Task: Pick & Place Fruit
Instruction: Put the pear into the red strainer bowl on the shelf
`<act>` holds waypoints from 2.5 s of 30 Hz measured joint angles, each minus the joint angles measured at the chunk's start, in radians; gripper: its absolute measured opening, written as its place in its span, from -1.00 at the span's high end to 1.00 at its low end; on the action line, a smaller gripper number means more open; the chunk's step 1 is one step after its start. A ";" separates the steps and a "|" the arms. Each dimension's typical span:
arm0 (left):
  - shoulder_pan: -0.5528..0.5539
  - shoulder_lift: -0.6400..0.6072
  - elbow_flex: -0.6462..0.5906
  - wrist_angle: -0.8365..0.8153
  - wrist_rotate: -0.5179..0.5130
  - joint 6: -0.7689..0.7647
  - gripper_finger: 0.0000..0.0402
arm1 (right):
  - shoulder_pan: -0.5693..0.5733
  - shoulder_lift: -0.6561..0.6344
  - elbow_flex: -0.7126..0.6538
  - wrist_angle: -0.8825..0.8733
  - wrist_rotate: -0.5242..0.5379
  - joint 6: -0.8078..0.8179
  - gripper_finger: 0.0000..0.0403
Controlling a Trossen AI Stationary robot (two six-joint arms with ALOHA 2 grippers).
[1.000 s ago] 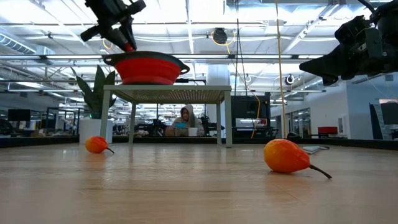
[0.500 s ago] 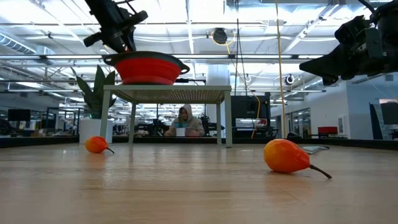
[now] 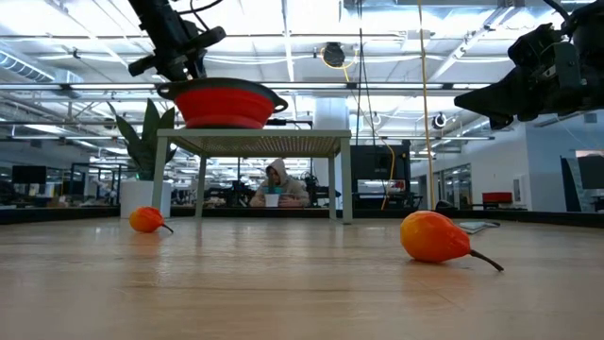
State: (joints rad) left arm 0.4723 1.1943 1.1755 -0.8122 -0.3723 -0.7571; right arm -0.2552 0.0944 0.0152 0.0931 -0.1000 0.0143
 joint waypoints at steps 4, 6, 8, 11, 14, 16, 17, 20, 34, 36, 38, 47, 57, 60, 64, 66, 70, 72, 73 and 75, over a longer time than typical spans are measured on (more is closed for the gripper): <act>0.005 0.006 0.000 0.000 0.032 0.026 0.56 | 0.000 0.000 0.000 0.000 0.000 0.000 1.00; 0.004 0.013 0.000 -0.002 0.035 0.030 0.56 | 0.000 0.000 0.000 0.000 0.000 0.000 1.00; 0.005 0.013 0.000 -0.003 0.035 0.040 0.54 | 0.000 0.000 0.000 0.000 0.000 0.000 1.00; 0.005 0.012 0.000 0.001 0.034 0.051 0.42 | 0.000 0.000 0.000 0.000 0.000 0.000 1.00; 0.005 0.012 0.000 0.001 0.027 0.039 0.25 | 0.000 0.000 0.000 0.000 0.000 0.000 1.00; 0.005 0.012 0.000 0.001 0.026 0.050 0.15 | 0.000 0.000 0.000 0.000 0.000 0.000 1.00; 0.005 0.012 0.000 0.001 0.025 0.053 0.10 | 0.000 0.000 0.000 0.000 0.000 0.000 1.00; 0.005 0.006 0.000 0.001 0.028 0.055 -0.01 | 0.000 0.000 0.000 0.000 0.000 0.000 1.00; -0.059 -0.079 0.167 0.002 0.056 0.071 -0.11 | 0.000 0.000 0.000 0.000 -0.001 0.028 1.00; -0.094 -0.079 0.192 0.002 0.083 0.073 -0.11 | 0.000 0.000 0.000 0.000 -0.001 0.027 1.00; -0.133 -0.079 0.209 0.003 0.112 0.076 -0.11 | 0.000 0.000 0.000 0.000 -0.001 0.027 1.00; -0.377 -0.074 0.212 0.007 0.138 -0.008 -0.11 | 0.000 0.000 0.000 0.000 -0.001 0.027 1.00; -0.601 0.008 0.212 0.000 0.107 -0.206 -0.11 | 0.000 0.000 0.000 0.000 -0.001 0.030 1.00; -0.646 0.045 0.212 -0.001 0.106 -0.248 -0.11 | 0.000 0.000 0.000 0.000 -0.001 0.030 1.00; -0.691 0.102 0.212 -0.001 0.106 -0.310 -0.11 | 0.000 0.000 0.000 0.000 -0.001 0.030 1.00; -0.708 0.130 0.212 -0.002 0.109 -0.338 -0.11 | 0.000 0.000 0.000 0.000 -0.001 0.030 1.00; -0.736 0.187 0.212 -0.007 0.110 -0.313 -0.11 | 0.000 0.000 0.000 0.000 -0.002 0.030 1.00; -0.750 0.216 0.212 -0.007 0.109 -0.265 -0.11 | 0.000 0.000 0.000 0.000 -0.002 0.030 1.00; -0.758 0.231 0.212 -0.006 0.109 -0.236 -0.11 | 0.000 0.000 0.000 0.000 -0.002 0.030 1.00; -0.774 0.261 0.212 -0.008 0.110 -0.163 -0.11 | 0.000 0.000 0.000 0.000 -0.005 0.030 1.00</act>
State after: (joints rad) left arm -0.3013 1.4557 1.3876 -0.8200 -0.2626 -0.9203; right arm -0.2551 0.0944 0.0151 0.0933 -0.1045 0.0444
